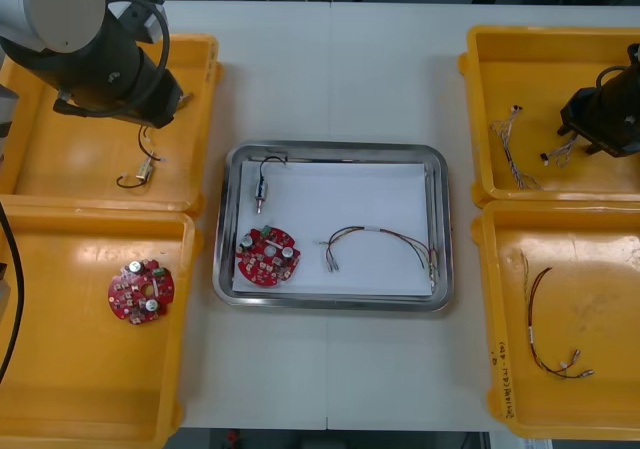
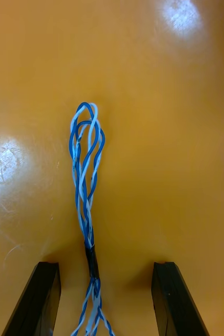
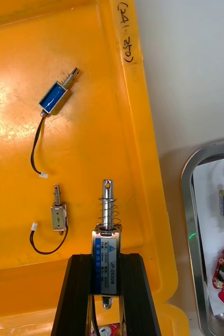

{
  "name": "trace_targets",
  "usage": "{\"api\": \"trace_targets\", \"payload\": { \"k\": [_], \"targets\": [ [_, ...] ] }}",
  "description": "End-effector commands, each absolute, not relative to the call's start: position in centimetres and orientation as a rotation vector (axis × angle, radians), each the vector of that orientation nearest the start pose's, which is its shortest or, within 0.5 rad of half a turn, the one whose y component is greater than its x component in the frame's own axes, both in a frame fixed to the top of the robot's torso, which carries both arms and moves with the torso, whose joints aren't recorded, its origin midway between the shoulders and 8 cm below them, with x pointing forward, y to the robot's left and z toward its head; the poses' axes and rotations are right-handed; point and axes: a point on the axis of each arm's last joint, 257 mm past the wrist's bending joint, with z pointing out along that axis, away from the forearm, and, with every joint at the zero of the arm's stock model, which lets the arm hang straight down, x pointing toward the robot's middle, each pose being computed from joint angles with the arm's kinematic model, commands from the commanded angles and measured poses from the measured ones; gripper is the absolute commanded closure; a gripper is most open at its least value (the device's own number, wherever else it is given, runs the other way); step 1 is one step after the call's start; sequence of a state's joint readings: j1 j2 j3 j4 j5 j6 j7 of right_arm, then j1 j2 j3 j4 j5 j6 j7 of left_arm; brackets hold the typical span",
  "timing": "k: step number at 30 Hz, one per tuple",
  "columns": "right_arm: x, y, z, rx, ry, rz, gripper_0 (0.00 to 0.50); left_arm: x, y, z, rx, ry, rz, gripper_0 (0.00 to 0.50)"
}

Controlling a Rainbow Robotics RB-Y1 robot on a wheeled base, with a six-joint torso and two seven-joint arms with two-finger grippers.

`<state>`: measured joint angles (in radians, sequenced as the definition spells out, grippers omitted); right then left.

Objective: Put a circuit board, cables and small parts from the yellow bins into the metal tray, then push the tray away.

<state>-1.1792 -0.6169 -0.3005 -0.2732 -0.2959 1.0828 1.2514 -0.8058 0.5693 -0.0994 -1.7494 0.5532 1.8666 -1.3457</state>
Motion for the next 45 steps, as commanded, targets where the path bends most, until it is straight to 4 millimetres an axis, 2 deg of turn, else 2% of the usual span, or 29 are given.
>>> {"api": "trace_targets", "payload": {
  "k": [1, 5, 6, 7, 8, 10, 18, 21, 33, 40, 45],
  "targets": [
    [62.1, -41.5, -22.3, 0.930, 2.476, 0.209, 0.000, 52.3, 22.6, -9.7, 0.260, 2.536, 0.061, 0.499],
    [62.1, -41.2, -22.4, 0.935, 2.479, 0.223, 0.000, 52.3, 22.5, -9.6, 0.259, 2.535, 0.060, 0.500],
    [62.0, -41.1, -22.4, 0.936, 2.481, 0.224, 0.044, 52.3, 22.5, -9.6, 0.259, 2.535, 0.060, 0.499],
    [62.0, -41.1, -22.5, 0.937, 2.482, 0.224, 0.211, 52.3, 22.6, -9.6, 0.255, 2.534, 0.061, 0.499],
    [62.0, -41.1, -22.5, 0.937, 2.484, 0.225, 0.425, 52.4, 22.6, -9.6, 0.254, 2.534, 0.060, 0.499],
    [62.0, -41.1, -22.5, 0.933, 2.485, 0.224, 0.495, 52.4, 22.7, -9.6, 0.251, 2.534, 0.062, 0.499],
    [61.7, -41.4, -22.4, 0.932, 2.493, 0.219, 0.500, 52.4, 22.8, -9.5, 0.244, 2.533, 0.065, 0.498],
    [61.8, -41.4, -21.3, 0.914, 2.500, 0.215, 0.500, 52.4, 22.8, -9.4, 0.246, 2.530, 0.065, 0.498],
    [59.9, -41.5, -13.0, 0.792, 2.574, 0.125, 0.500, 52.4, 22.6, -9.2, 0.246, 2.523, 0.058, 0.499],
    [57.4, -40.7, -10.4, 0.696, 2.618, 0.085, 0.500, 52.3, 22.5, -9.2, 0.248, 2.522, 0.055, 0.499],
    [55.8, -39.0, -9.2, 0.562, 2.644, 0.018, 0.500, 52.3, 22.4, -9.1, 0.250, 2.521, 0.046, 0.498]
  ]
}}
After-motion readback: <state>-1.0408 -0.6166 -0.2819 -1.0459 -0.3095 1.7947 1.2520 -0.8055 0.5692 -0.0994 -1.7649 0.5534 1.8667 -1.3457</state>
